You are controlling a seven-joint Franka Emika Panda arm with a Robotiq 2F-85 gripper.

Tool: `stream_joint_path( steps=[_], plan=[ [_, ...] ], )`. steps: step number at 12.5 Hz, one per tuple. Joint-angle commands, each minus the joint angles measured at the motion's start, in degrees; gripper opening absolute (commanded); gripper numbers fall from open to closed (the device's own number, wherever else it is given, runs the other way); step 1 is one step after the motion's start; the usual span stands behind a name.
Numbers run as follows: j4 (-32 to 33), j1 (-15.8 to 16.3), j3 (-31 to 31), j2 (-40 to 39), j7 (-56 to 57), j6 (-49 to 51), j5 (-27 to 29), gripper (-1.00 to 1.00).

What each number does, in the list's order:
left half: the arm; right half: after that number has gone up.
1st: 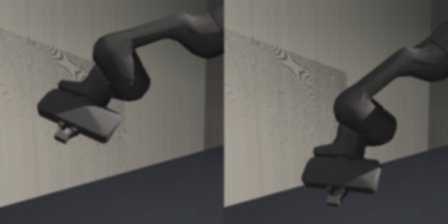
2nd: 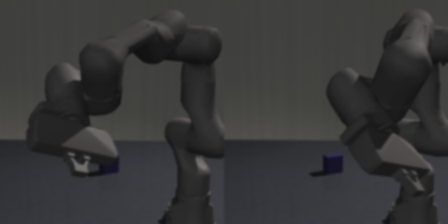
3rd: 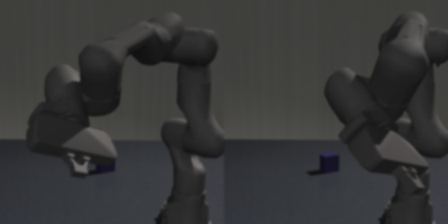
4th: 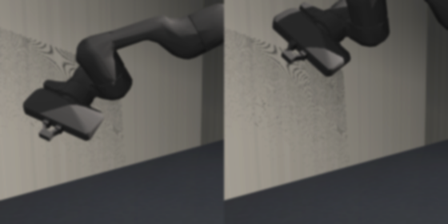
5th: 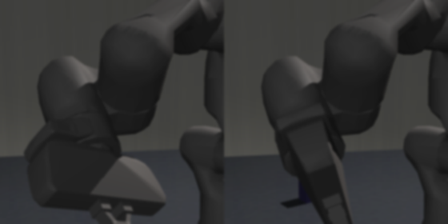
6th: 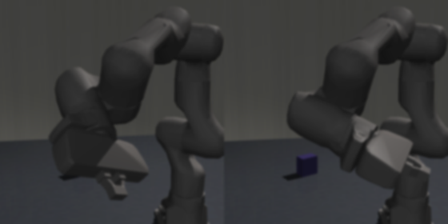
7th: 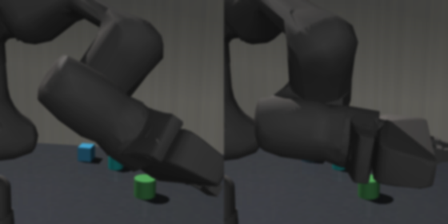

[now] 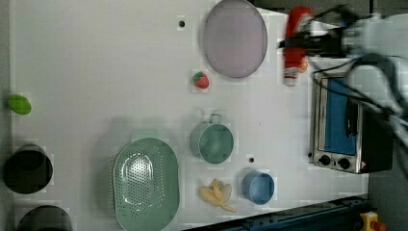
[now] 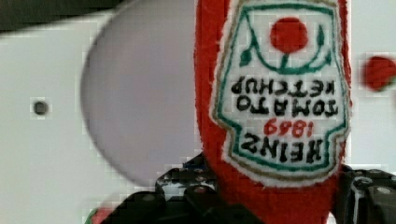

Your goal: Pick ketchup from plate and place it on table.

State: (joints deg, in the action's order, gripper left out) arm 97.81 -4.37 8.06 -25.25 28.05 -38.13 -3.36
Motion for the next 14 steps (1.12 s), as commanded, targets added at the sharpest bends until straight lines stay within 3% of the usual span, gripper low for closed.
stream_joint_path(
  steps=[1, 4, 8, 14],
  plan=[
    [-1.3, -2.1, -1.0, 6.9, 0.8, 6.8, 2.0, 0.24],
    [3.3, -3.3, -2.6, 13.3, 0.8, 14.1, 2.0, 0.24],
    [13.2, -3.8, -5.1, 20.8, 0.7, 14.1, 2.0, 0.24],
    [28.7, -3.8, -7.5, 24.6, -0.6, 3.0, 2.0, 0.24]
  ],
)
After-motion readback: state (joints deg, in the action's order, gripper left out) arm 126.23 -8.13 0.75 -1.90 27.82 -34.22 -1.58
